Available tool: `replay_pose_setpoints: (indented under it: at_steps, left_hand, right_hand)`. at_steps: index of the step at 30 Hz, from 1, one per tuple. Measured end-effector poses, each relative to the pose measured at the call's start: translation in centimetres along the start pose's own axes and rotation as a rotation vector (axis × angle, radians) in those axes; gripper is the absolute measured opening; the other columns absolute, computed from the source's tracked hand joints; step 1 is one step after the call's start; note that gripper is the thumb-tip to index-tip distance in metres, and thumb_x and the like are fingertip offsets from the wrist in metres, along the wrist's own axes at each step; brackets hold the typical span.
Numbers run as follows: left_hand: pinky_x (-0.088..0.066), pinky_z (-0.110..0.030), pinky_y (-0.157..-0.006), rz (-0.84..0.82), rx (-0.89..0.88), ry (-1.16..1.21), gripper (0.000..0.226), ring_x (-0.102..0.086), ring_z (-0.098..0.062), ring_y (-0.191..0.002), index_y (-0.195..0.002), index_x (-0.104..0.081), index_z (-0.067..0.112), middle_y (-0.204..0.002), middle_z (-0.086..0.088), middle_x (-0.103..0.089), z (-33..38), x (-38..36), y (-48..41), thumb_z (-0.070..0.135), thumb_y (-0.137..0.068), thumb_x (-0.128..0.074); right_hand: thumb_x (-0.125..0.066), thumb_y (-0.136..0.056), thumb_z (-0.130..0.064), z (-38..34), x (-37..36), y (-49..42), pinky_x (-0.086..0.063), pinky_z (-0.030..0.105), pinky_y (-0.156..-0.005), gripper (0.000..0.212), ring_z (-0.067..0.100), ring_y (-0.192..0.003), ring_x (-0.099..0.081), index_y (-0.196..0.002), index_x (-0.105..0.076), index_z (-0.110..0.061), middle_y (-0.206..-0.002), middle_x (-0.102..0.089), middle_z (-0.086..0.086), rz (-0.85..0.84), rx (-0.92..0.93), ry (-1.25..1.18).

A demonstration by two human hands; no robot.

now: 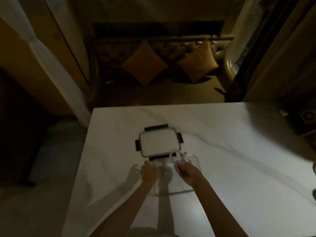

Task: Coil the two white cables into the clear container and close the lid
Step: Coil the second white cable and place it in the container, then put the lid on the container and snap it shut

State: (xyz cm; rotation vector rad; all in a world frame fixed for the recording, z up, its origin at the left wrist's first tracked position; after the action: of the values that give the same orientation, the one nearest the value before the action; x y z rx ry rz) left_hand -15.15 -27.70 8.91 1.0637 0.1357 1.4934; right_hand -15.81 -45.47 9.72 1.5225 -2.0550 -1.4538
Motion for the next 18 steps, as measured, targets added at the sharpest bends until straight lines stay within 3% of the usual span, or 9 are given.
replay_pose_setpoints:
  at_steps: [2,7,9,14,16,18]
  left_hand:
    - [-0.036,-0.041,-0.108,-0.030,0.045,-0.082,0.058,-0.042,-0.037,-0.132,-0.146,-0.019,0.000,-0.145,-0.025,-0.037,-1.8,-1.5,-0.8,0.026,-0.100,-0.042]
    - [-0.035,-0.036,-0.108,-0.139,0.053,-0.140,0.050,-0.041,-0.036,-0.133,-0.144,-0.024,-0.005,-0.145,-0.026,-0.038,-4.0,-3.9,-2.8,0.006,-0.098,-0.042]
    - [-0.039,-0.034,-0.103,-0.163,0.053,-0.185,0.043,-0.048,-0.034,-0.126,-0.138,-0.033,-0.003,-0.138,-0.025,-0.046,-4.5,-4.3,-3.7,0.001,-0.096,-0.043]
    - [-0.043,-0.034,-0.101,-0.204,0.038,-0.235,0.040,-0.054,-0.033,-0.117,-0.129,-0.044,-0.003,-0.125,-0.022,-0.055,-5.3,-4.8,-5.2,-0.005,-0.090,-0.044]
    - [-0.046,-0.030,-0.095,-0.191,0.045,-0.212,0.044,-0.055,-0.032,-0.116,-0.133,-0.043,0.000,-0.126,-0.018,-0.056,-5.5,-4.6,-5.4,-0.003,-0.089,-0.046]
    - [-0.046,-0.016,-0.076,-0.191,0.055,-0.191,0.044,-0.059,-0.028,-0.101,-0.134,-0.042,0.001,-0.113,-0.011,-0.058,-5.9,-4.6,-5.6,-0.001,-0.091,-0.046]
  right_hand:
    - [-0.044,-0.096,0.010,2.5,2.2,-1.7,-0.059,0.023,-0.053,0.020,0.024,-0.071,-0.061,-0.086,-0.059,0.002,-0.071,-0.066,0.017,0.069,-0.105,-0.055]
    - [-0.050,-0.093,0.011,6.1,5.5,-5.1,-0.059,0.022,-0.048,0.013,0.025,-0.076,-0.056,-0.088,-0.059,0.003,-0.086,-0.056,0.020,0.193,-0.201,-0.024]
    - [-0.055,-0.090,0.011,6.1,5.4,-6.5,-0.059,0.023,-0.053,0.011,0.024,-0.076,-0.058,-0.096,-0.062,0.005,-0.085,-0.059,0.017,0.220,-0.191,0.007]
    - [-0.057,-0.091,0.006,6.2,5.0,-9.9,-0.050,0.037,-0.092,0.027,0.030,-0.092,-0.059,-0.117,-0.056,0.015,-0.101,-0.062,0.022,0.231,-0.155,0.143]
    - [-0.056,-0.091,0.007,6.6,5.3,-10.5,-0.048,0.041,-0.096,0.023,0.030,-0.090,-0.059,-0.113,-0.059,0.015,-0.101,-0.062,0.022,0.234,-0.201,0.257]
    - [-0.054,-0.090,0.008,6.5,5.7,-10.7,-0.052,0.036,-0.086,0.012,0.022,-0.076,-0.059,-0.096,-0.065,0.005,-0.086,-0.062,0.014,0.251,-0.232,0.454]
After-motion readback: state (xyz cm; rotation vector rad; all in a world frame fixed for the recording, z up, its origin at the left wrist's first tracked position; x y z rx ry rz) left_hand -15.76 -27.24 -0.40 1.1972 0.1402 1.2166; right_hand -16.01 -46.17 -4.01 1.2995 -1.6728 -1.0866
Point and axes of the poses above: each hand's wrist, its own y-axis away from the middle knuckle, its own x-axis out of the back of the hand, z = x × y, the point moved 6 cm from there along -y, towards the middle knuckle
